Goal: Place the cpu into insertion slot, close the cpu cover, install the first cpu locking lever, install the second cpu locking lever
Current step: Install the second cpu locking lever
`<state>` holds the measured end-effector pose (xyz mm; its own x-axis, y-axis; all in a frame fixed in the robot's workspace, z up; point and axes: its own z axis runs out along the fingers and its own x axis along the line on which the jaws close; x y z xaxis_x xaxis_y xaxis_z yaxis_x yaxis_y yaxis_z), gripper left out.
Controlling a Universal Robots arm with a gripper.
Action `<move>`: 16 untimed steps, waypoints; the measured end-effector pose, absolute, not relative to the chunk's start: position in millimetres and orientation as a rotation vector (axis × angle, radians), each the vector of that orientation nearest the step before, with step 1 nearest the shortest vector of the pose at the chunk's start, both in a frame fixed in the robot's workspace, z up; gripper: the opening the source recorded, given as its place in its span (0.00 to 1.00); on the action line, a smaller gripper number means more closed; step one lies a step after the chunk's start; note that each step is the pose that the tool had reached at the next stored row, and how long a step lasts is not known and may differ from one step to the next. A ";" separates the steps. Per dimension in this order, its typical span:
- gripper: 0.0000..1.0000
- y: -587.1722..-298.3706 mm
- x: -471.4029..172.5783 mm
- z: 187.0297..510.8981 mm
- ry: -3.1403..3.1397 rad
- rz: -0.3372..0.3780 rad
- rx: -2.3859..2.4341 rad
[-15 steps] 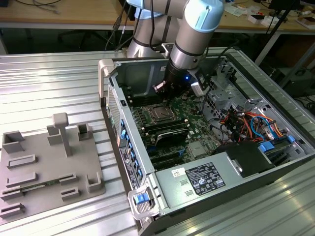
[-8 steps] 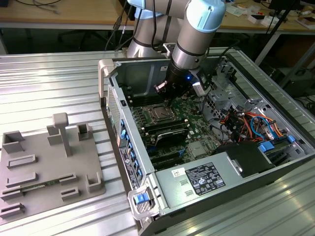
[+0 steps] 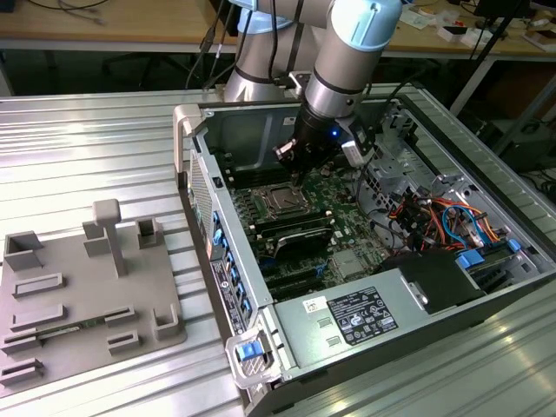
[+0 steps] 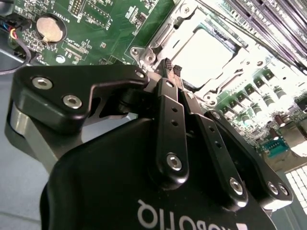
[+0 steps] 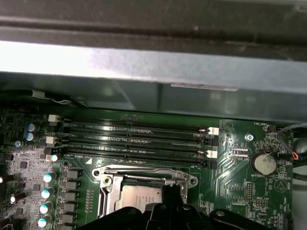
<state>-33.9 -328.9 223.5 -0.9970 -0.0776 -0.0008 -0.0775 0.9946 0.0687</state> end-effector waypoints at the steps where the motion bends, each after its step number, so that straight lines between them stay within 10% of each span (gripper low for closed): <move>1: 0.11 -329.4 -33.8 223.6 -3.136 -0.107 0.122; 16: 0.11 -349.0 -33.9 227.7 -3.136 -0.071 0.122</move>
<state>-33.9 -349.0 227.7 -0.9970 -0.0774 0.0010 -0.0773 0.9960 0.0453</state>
